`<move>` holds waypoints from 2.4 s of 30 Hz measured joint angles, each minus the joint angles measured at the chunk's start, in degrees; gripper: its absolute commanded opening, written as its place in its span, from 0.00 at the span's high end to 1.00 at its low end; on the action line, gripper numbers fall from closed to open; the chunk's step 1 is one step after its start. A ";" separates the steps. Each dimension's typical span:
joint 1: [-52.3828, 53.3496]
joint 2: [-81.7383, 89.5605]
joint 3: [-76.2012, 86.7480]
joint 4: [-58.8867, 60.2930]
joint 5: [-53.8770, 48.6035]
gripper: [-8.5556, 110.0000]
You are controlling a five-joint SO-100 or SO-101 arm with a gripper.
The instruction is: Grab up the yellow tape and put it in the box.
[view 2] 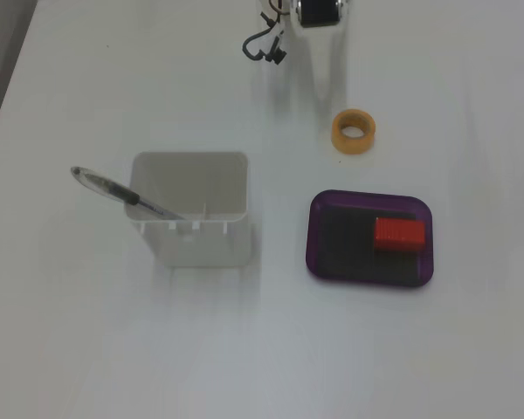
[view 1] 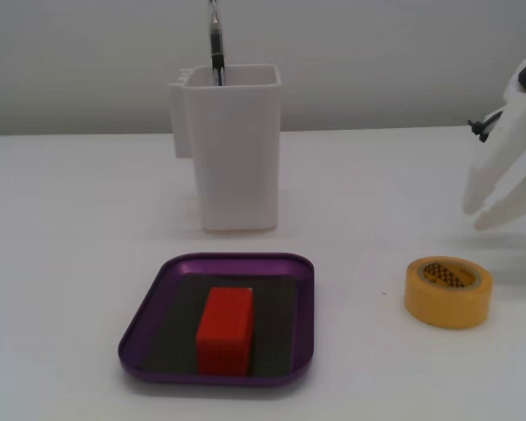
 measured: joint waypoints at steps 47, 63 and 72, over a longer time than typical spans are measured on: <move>-9.76 -63.11 -27.95 -3.78 4.31 0.77; -9.49 -62.84 -21.71 -10.20 4.39 0.82; -9.40 -62.84 -21.62 -10.81 4.39 0.93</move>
